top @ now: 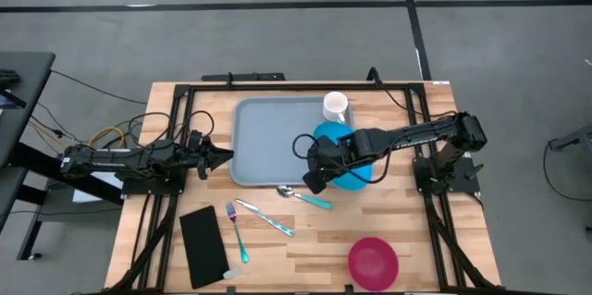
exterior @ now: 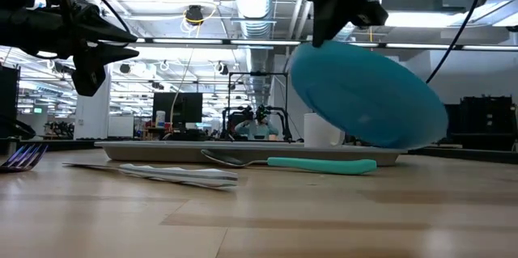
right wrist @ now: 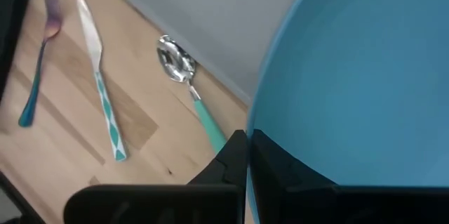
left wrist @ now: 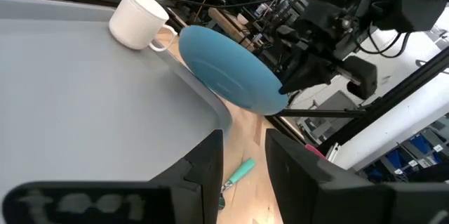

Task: Set up tray
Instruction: Put the blue plate under the white mug on the gray serving tray

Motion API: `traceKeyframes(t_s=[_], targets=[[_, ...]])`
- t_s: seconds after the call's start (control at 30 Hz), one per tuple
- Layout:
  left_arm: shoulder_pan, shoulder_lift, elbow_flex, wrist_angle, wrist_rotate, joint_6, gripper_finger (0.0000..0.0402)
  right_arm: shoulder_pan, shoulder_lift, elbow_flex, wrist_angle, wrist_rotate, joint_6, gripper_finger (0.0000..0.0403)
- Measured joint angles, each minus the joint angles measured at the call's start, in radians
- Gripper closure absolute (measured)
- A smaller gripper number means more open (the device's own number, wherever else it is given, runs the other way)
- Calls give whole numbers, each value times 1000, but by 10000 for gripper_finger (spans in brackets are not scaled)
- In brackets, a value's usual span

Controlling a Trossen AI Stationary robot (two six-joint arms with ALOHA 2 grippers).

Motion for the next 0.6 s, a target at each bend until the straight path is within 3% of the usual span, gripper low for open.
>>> traceKeyframes(t_s=[0.3, 0.6], targets=[[0, 0, 0, -1, 0, 0, 306, 0, 150, 123, -42, -89, -197, 403], [0, 7, 0, -8, 1, -13, 306, -18, 311, 289, -136, -89, -357, 403]])
